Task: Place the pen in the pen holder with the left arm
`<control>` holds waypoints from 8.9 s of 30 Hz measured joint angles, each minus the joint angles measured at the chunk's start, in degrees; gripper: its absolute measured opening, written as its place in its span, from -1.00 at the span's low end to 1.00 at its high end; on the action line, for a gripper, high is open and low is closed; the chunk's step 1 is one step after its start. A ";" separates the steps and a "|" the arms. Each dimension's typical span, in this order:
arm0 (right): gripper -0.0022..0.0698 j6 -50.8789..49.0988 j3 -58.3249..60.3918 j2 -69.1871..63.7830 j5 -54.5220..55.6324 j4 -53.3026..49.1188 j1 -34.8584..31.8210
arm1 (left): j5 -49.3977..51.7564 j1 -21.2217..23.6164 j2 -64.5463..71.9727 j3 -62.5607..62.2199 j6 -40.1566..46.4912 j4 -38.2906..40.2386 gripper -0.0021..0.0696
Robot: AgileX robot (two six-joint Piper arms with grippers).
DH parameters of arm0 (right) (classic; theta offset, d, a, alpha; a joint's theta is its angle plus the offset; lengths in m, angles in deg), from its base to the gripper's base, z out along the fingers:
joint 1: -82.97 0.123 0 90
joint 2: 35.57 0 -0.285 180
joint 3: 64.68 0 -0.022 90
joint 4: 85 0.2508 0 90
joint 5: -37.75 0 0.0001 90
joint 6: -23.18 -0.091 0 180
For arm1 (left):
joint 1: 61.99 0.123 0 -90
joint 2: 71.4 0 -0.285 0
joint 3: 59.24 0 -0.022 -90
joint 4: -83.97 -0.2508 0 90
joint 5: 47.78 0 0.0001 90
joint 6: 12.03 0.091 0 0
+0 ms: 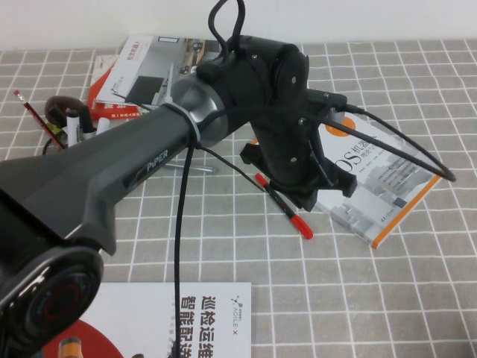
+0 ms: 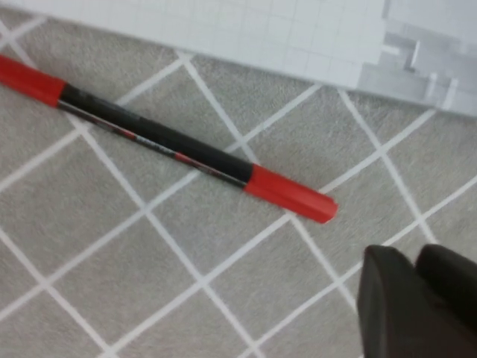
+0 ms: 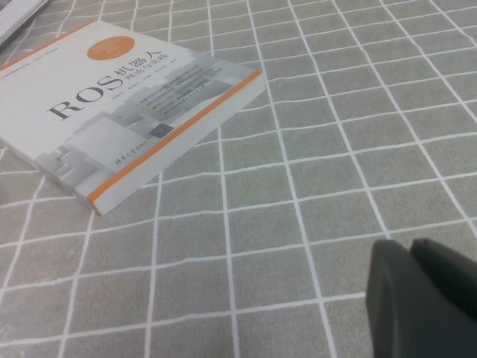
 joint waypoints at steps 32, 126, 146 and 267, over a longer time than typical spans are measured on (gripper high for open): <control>-0.98 0.00 0.00 0.00 0.00 0.00 0.00 | -5.01 3.93 6.66 -0.16 -32.44 -6.63 0.09; -0.98 0.00 0.00 0.00 0.00 0.00 0.00 | -13.05 3.93 -41.22 23.35 1.17 -20.93 -0.79; -0.98 0.00 0.00 0.00 0.00 0.00 0.00 | -75.72 26.19 -64.36 72.70 -18.01 -34.25 -0.79; -0.98 0.00 0.00 0.00 0.00 0.00 0.00 | -90.93 42.14 -54.17 77.96 -13.53 -25.13 -0.52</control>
